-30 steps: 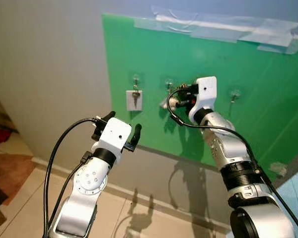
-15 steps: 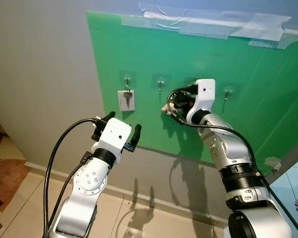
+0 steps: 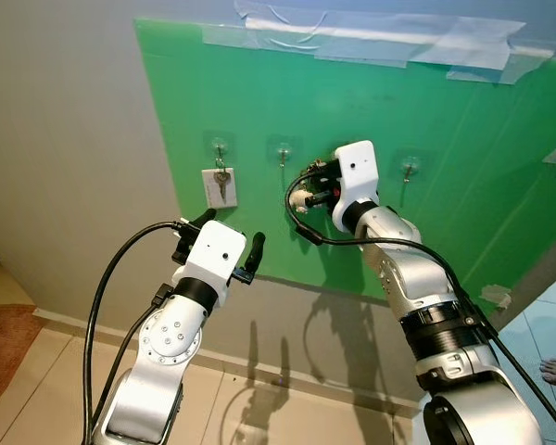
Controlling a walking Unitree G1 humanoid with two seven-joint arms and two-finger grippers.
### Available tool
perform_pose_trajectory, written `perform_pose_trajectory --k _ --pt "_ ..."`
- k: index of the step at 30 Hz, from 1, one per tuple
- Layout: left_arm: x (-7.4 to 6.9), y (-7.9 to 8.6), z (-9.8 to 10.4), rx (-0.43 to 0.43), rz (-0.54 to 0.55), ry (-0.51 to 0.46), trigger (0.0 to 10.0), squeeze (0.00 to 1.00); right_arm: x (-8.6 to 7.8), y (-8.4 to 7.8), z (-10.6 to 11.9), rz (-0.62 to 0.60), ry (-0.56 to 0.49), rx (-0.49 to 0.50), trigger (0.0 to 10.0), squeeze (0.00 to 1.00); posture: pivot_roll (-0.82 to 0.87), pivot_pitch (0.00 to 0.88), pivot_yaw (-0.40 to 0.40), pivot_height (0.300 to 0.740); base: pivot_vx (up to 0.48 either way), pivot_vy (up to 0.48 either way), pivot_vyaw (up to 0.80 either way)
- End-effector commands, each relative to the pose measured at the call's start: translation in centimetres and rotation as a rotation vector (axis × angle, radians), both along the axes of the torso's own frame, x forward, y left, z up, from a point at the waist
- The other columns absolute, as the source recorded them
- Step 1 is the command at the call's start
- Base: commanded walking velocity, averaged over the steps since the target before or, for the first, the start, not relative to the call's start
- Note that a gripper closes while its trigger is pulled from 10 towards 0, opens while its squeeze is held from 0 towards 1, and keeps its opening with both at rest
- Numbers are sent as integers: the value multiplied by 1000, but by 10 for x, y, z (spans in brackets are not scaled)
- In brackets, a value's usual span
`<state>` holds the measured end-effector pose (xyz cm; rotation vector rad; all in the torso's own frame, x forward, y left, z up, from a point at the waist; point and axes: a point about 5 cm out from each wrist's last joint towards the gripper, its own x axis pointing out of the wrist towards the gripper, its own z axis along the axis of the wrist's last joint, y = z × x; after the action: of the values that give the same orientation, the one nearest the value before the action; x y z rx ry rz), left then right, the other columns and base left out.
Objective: Hang keys on a hook
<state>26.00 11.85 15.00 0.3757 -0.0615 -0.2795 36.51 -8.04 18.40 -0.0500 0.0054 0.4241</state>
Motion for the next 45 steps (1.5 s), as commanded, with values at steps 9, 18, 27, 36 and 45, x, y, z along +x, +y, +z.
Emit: perform_pose_trajectory --k 9,18,27,36,45 --pt "0 -3 0 12 -5 -7 10000 0 8 2 36 -41 5 202 10000 0 -3 0 -46 740 0 0 0" --pt "1 -5 0 8 -8 -7 10000 0 3 14 30 30 -130 -121 10000 0 -7 0 -54 740 0 0 0" --pt "2 -8 0 6 -11 -6 10000 0 2 32 10 135 -251 -459 10000 0 -8 0 -58 740 0 0 0" --pt "1 -7 -2 2 -2 -4 10000 0 2 34 0 164 -278 -504 10000 0 -6 0 -65 740 0 0 0" --pt "0 -7 -2 1 -3 0 10000 0 4 26 10 98 -140 -105 10000 0 -10 0 -59 740 0 0 0"
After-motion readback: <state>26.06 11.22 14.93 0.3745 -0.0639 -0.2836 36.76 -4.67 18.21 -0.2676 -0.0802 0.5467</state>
